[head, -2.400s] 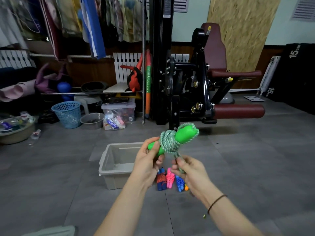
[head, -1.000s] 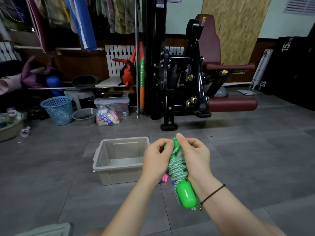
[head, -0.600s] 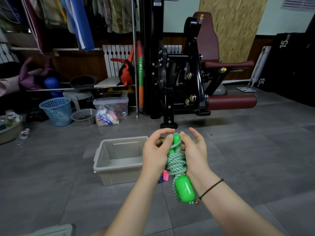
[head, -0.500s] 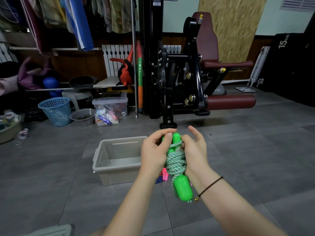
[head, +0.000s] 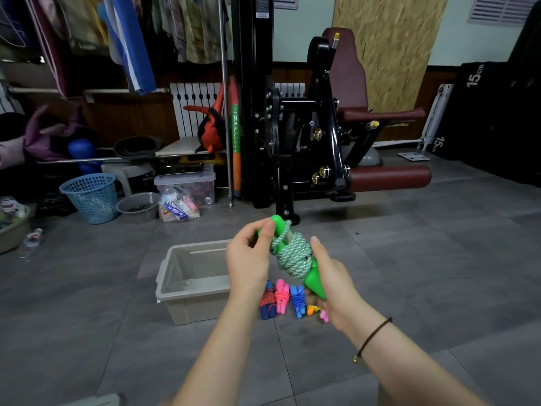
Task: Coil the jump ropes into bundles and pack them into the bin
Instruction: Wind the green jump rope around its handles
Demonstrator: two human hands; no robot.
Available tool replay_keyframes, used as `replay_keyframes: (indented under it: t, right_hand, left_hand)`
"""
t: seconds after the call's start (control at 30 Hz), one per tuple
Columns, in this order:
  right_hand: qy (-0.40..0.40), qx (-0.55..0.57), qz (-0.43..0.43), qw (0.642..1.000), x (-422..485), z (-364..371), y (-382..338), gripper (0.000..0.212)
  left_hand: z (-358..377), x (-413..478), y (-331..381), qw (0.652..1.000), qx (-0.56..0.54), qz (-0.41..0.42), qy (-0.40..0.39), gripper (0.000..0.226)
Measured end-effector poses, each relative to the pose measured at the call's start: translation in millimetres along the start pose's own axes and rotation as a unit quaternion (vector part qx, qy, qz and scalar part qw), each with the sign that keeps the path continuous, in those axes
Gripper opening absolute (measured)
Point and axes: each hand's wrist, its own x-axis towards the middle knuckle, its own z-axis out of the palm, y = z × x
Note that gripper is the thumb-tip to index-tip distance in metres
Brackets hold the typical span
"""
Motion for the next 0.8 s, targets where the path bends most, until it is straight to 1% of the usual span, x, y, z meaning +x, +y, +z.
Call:
replay_keyframes:
  t: [0.07, 0.1, 0.13, 0.2, 0.27, 0.3, 0.37, 0.4, 0.43, 0.47, 0.5, 0.57, 0.6, 0.67, 0.7, 0.77, 0.8]
  right_hand:
    - [0.082, -0.071, -0.078, 0.991, 6, -3, -2, 0.062]
    - [0.12, -0.094, -0.109, 0.982, 9, -5, -2, 0.064]
    - [0.142, -0.11, -0.13, 0.975, 10, -8, -5, 0.063]
    - [0.147, -0.14, -0.162, 0.966, 13, -12, -4, 0.06]
    - [0.141, -0.173, -0.187, 0.957, 14, -12, 0, 0.057]
    - [0.14, -0.189, -0.196, 0.952, 15, -12, 4, 0.053]
    - [0.148, -0.22, -0.216, 0.94, 14, -11, 5, 0.037]
    - [0.155, -0.236, -0.234, 0.93, 13, -12, 2, 0.031]
    - [0.163, -0.252, -0.261, 0.917, 13, -13, -2, 0.026]
    - [0.172, -0.269, -0.295, 0.901, 13, -13, -6, 0.023]
    - [0.179, -0.286, -0.328, 0.883, 13, -13, -11, 0.021]
    - [0.184, -0.305, -0.389, 0.849, 15, -12, -16, 0.021]
    - [0.182, -0.309, -0.42, 0.834, 16, -12, -17, 0.021]
    - [0.168, -0.318, -0.473, 0.804, 18, -11, -17, 0.025]
    - [0.158, -0.325, -0.487, 0.795, 19, -12, -16, 0.029]
    - [0.142, -0.345, -0.491, 0.787, 25, -15, -14, 0.035]
    - [0.134, -0.36, -0.481, 0.788, 29, -16, -14, 0.035]
  left_hand:
    - [-6, 1, -5, 0.994, 0.109, 0.02, -0.023, 0.034]
    - [-10, 1, -6, 0.99, 0.135, 0.022, -0.039, 0.042]
    - [-12, 3, -5, 0.988, 0.141, 0.017, -0.056, 0.045]
    - [-15, 5, -7, 0.985, 0.148, 0.007, -0.093, 0.048]
    - [-17, 8, -10, 0.975, 0.189, 0.032, -0.111, 0.05]
    - [-18, 10, -13, 0.965, 0.23, 0.051, -0.112, 0.05]
    - [-21, 13, -19, 0.943, 0.304, 0.063, -0.116, 0.06]
    - [-21, 13, -21, 0.944, 0.304, 0.052, -0.117, 0.064]
    - [-21, 12, -22, 0.957, 0.265, 0.022, -0.115, 0.063]
    - [-21, 12, -21, 0.972, 0.204, -0.025, -0.113, 0.06]
    - [-19, 12, -20, 0.981, 0.139, -0.08, -0.11, 0.052]
    - [-16, 11, -17, 0.98, 0.029, -0.177, -0.09, 0.041]
    - [-15, 11, -17, 0.974, -0.005, -0.212, -0.078, 0.038]
    - [-15, 11, -18, 0.96, -0.028, -0.274, -0.055, 0.032]
    - [-15, 10, -20, 0.952, -0.027, -0.3, -0.046, 0.029]
    - [-13, 8, -25, 0.945, -0.032, -0.323, -0.038, 0.024]
    - [-13, 7, -27, 0.946, -0.036, -0.321, -0.038, 0.025]
